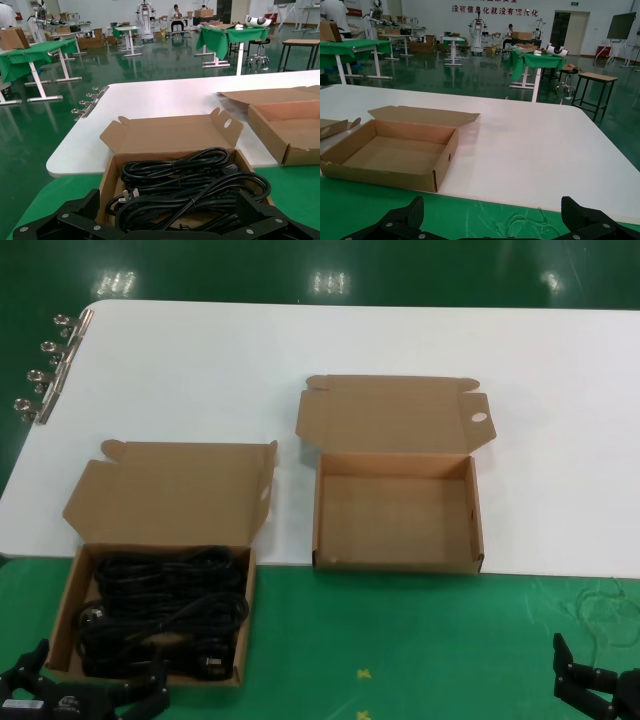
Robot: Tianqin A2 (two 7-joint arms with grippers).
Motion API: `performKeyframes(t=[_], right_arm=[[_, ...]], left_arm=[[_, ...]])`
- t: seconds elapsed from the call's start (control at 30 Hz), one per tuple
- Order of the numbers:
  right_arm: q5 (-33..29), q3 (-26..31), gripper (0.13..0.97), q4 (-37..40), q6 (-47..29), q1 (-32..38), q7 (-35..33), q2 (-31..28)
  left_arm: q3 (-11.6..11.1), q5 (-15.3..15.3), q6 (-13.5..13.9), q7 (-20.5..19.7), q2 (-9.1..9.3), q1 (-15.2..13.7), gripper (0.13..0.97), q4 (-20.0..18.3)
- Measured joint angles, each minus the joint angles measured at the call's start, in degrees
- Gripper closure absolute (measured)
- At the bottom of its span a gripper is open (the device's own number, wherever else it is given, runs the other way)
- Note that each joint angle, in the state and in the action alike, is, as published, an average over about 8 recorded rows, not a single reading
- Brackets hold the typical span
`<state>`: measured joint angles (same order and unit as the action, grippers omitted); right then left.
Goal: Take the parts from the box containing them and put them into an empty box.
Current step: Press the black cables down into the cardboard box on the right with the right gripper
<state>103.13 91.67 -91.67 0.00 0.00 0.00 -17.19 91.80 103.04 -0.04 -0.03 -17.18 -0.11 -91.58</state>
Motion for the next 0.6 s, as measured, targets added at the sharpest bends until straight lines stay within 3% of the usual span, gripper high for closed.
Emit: performKeyframes(t=[0.6], right_arm=[[0.0, 0.0, 0.13, 0.0, 0.0, 0.0, 0.0, 0.0]], left_arm=[[0.0, 0.0, 0.0, 0.0, 0.0, 0.0, 0.132, 0.0]])
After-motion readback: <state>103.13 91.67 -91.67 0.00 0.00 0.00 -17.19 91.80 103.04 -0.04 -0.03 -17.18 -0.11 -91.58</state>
